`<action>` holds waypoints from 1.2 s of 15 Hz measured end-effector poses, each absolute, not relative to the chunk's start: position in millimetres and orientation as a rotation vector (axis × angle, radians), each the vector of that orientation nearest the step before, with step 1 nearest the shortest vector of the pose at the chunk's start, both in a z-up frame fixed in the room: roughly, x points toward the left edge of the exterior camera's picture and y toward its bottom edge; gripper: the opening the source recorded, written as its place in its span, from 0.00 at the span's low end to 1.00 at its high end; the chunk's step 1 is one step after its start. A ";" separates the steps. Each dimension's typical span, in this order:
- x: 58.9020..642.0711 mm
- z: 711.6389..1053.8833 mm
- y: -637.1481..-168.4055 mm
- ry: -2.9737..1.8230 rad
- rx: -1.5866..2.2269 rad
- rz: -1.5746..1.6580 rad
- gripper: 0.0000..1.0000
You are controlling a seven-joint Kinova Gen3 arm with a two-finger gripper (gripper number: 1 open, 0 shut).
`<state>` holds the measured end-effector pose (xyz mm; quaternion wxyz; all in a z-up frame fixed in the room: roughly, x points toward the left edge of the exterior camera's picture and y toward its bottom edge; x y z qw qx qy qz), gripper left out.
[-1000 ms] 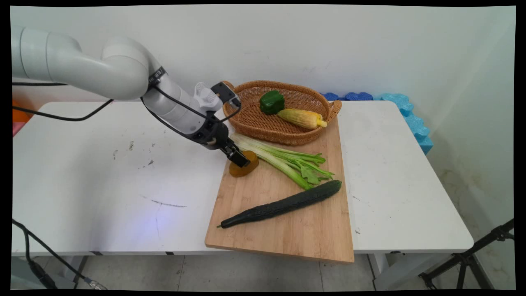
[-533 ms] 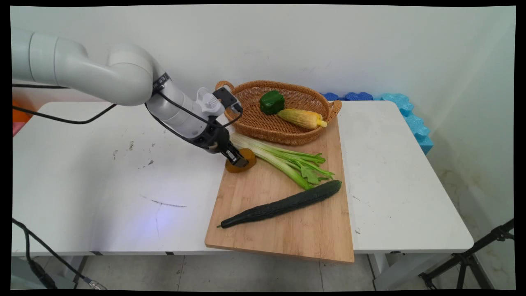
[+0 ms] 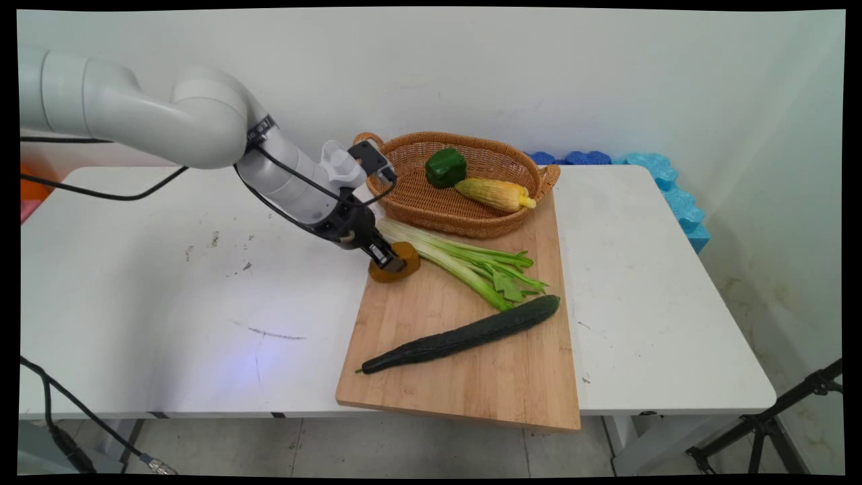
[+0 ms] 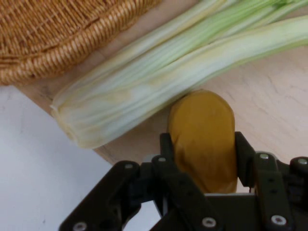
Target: Place the picked object in the vegetable basket
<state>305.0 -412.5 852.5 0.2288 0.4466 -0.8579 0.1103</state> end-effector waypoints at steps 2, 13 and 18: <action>306.1 861.5 -412.7 -2.363 1.216 0.309 0.00; 305.5 930.8 -428.7 -2.365 1.095 0.333 0.00; 309.2 955.1 -453.5 -2.349 1.062 0.383 0.00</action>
